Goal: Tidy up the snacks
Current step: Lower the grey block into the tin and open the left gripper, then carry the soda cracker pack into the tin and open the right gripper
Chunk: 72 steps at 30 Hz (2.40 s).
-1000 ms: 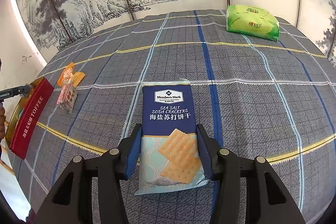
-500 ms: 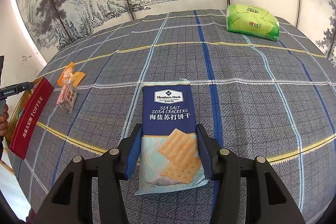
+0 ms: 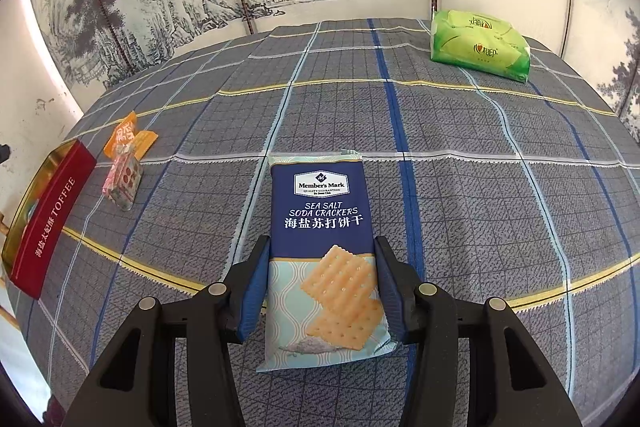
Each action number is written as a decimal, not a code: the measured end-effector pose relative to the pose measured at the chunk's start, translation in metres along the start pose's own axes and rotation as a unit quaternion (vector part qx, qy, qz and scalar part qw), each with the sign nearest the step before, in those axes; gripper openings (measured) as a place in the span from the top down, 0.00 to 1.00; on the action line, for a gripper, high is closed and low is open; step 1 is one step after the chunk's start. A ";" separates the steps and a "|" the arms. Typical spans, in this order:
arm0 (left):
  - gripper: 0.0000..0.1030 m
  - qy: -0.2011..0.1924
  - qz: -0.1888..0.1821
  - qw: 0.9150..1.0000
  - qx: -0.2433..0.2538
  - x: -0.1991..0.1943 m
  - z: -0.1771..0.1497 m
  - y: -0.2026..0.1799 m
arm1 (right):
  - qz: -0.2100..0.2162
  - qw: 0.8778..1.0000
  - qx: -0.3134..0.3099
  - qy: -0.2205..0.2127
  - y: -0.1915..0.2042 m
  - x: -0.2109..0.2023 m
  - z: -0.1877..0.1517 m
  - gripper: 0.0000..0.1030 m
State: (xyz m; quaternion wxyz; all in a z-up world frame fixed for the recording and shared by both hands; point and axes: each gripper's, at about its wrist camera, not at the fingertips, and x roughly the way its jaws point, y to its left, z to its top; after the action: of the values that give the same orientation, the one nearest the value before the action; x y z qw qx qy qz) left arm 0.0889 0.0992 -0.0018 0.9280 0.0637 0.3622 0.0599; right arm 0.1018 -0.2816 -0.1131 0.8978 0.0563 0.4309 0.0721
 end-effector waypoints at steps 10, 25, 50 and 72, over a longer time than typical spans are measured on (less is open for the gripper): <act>0.22 -0.027 0.028 0.999 0.013 -0.044 -0.016 -0.006 | 0.032 0.999 0.012 0.002 0.015 -0.016 -0.016 0.51; 0.22 -0.010 0.036 0.999 0.002 -0.045 -0.041 0.008 | 0.100 0.995 -0.018 -0.007 0.084 -0.050 -0.024 0.51; 0.21 0.024 0.107 0.990 -0.090 -0.042 -0.103 0.120 | 0.273 0.951 -0.139 0.033 0.303 -0.033 0.017 0.51; 0.21 0.025 0.091 0.993 -0.077 -0.035 -0.110 0.126 | 0.243 0.948 -0.165 0.126 0.407 0.075 0.044 0.51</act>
State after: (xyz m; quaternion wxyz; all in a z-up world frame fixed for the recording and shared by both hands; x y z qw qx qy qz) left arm -0.0192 0.2264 -0.0385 0.9116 0.0228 0.3721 0.1734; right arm 0.1499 0.1298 -0.0765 0.7882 0.0006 0.4958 0.3646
